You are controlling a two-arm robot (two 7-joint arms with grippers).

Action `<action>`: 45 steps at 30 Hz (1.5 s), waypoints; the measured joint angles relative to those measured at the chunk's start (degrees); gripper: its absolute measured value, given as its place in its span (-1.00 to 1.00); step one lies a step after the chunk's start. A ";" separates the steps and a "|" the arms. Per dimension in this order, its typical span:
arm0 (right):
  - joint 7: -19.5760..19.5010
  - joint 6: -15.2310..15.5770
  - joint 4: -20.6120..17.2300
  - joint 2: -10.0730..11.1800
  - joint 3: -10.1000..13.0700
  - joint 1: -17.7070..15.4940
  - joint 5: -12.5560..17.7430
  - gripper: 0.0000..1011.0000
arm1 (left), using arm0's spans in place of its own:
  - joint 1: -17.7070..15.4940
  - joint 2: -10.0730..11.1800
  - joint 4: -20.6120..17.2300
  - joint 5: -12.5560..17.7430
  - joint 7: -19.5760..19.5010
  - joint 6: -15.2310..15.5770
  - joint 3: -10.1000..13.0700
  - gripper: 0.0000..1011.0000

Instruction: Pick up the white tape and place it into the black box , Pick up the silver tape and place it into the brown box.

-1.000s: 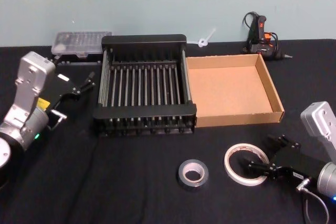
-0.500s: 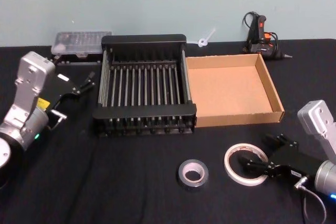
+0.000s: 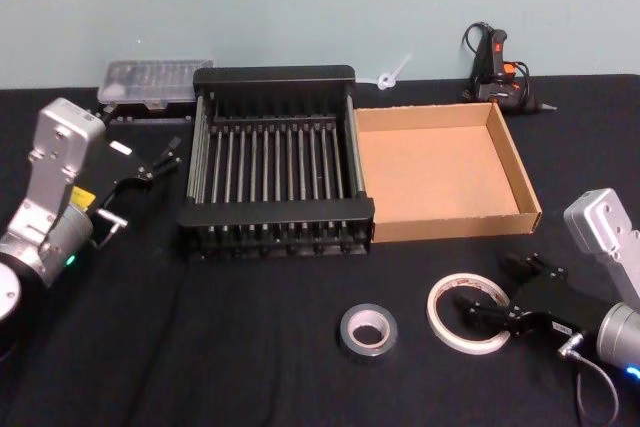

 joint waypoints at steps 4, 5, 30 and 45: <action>0.05 0.05 0.27 -0.07 -0.11 0.21 0.02 0.98 | 0.00 0.00 0.00 0.00 0.00 0.00 0.00 0.98; 0.07 0.05 0.33 -0.09 -0.14 0.27 0.03 0.98 | 0.00 0.00 0.00 0.00 0.00 0.00 0.00 0.98; 0.23 0.42 1.13 -0.24 -0.90 1.03 0.25 0.98 | 0.00 0.00 0.00 0.00 0.00 0.00 0.00 0.98; 0.21 0.37 1.06 -0.23 -0.87 1.00 0.27 0.98 | 0.00 0.00 0.00 0.00 0.00 0.00 0.00 0.98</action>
